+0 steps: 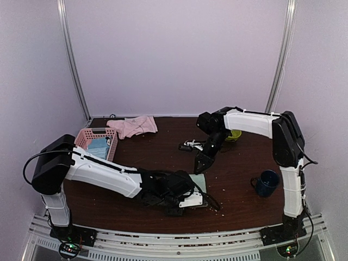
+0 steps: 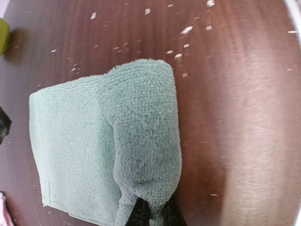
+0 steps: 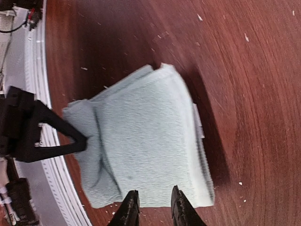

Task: Roll the towels
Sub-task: Roll the towel at the center of the board.

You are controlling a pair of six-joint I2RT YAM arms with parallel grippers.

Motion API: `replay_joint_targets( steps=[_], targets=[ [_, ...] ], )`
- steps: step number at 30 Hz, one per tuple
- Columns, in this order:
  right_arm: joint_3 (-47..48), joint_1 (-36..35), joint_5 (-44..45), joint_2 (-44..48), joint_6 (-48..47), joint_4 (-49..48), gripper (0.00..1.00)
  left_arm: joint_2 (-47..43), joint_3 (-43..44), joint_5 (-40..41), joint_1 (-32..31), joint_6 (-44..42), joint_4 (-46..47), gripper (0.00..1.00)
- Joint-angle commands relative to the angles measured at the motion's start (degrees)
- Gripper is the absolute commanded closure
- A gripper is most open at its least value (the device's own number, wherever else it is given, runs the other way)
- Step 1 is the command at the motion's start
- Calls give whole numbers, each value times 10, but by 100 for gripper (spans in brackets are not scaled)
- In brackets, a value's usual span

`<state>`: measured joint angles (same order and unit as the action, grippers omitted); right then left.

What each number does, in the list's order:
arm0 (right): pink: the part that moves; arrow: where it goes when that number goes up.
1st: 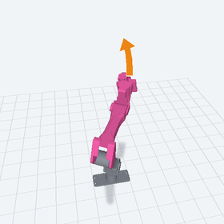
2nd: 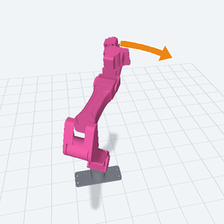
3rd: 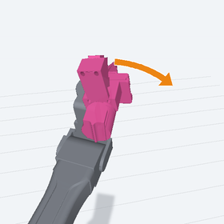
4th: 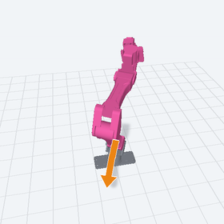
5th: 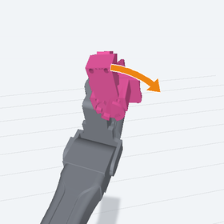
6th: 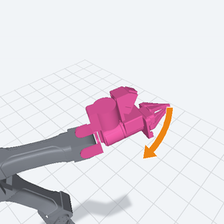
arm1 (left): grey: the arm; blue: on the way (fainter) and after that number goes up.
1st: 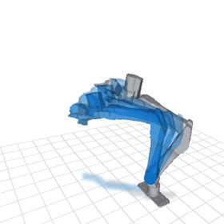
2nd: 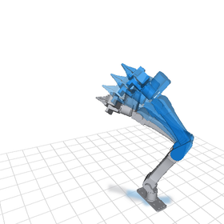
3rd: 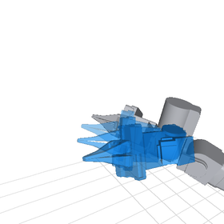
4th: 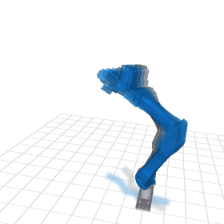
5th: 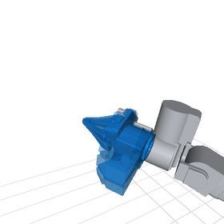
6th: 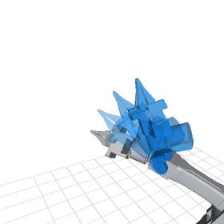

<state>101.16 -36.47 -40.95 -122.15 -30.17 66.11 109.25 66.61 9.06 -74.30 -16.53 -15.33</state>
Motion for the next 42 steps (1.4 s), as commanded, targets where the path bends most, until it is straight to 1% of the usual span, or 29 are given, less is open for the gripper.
replay_joint_targets(
  steps=[1,4,8,13,17,20,21,23,26,28,30,32,34,37,39,40,42],
  targets=[
    [-41,-8,94,-7,42,-61,78,29,52,-103,0,28,-97,100],
    [-60,-17,96,-9,37,-66,81,39,75,-126,0,39,-134,100],
    [-75,-38,104,-23,31,-74,84,42,92,-151,1,51,-158,100],
    [-56,-69,113,-56,32,-83,86,51,122,-186,3,57,-197,100],
    [-15,-89,127,-89,38,-83,88,54,132,-224,12,71,-206,100],
    [41,-90,114,-109,33,-53,89,60,135,-258,28,86,-210,100],
    [59,-85,102,-105,33,-45,88,66,139,-274,35,89,-215,100],
    [94,-64,82,-86,41,-37,81,78,149,-308,46,96,-222,100],
    [167,-15,67,-40,52,-19,75,95,155,-369,63,100,-224,100],
    [199,21,53,-1,69,-15,72,111,157,-408,78,103,-224,100],
    [209,51,35,57,82,-16,71,128,163,-443,92,107,-225,100],
    [196,71,15,117,83,-23,70,151,173,-479,109,115,-230,100],
    [162,75,-11,187,66,-34,69,175,189,-524,125,128,-237,100],
    [39,73,-86,305,64,-94,68,211,202,-595,147,154,-240,100],
    [-45,69,-143,373,43,-121,66,233,212,-620,155,162,-249,100],
    [-81,62,-156,401,19,-118,65,242,213,-632,159,166,-250,100],
    [-140,35,-135,440,-32,-98,65,257,216,-655,166,177,-250,100]
  ],
)
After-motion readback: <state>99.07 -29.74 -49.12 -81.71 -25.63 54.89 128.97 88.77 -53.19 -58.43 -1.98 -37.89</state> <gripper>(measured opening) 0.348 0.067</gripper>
